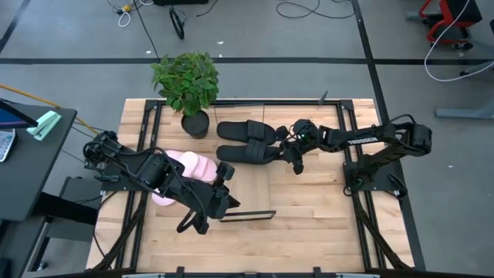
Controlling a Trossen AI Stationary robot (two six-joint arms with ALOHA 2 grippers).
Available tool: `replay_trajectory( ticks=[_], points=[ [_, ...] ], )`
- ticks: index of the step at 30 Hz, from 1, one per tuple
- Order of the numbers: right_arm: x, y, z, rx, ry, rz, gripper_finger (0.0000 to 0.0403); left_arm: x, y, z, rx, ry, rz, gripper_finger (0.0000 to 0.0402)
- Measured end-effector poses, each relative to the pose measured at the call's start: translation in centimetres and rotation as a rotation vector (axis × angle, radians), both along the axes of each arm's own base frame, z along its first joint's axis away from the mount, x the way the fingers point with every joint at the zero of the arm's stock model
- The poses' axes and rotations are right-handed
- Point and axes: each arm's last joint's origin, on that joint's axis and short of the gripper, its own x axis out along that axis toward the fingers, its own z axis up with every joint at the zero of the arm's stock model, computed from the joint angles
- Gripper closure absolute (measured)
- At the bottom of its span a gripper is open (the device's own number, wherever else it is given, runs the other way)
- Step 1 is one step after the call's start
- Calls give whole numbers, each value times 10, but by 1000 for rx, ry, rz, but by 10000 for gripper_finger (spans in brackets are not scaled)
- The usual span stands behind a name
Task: Pick and place slides into the shelf
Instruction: Put the black slipper on the shelf
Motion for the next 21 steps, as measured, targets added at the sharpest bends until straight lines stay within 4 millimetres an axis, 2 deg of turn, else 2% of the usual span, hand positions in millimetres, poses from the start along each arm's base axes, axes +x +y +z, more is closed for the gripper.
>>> replay_trajectory(
  ticks=[12,21],
  points=[
    [-3,0,-5,-47,55,-2,308,0,0,0,0,0,0,382],
    [-5,-1,-7,-92,91,-21,267,0,0,0,-1,0,1,378]
  ],
)
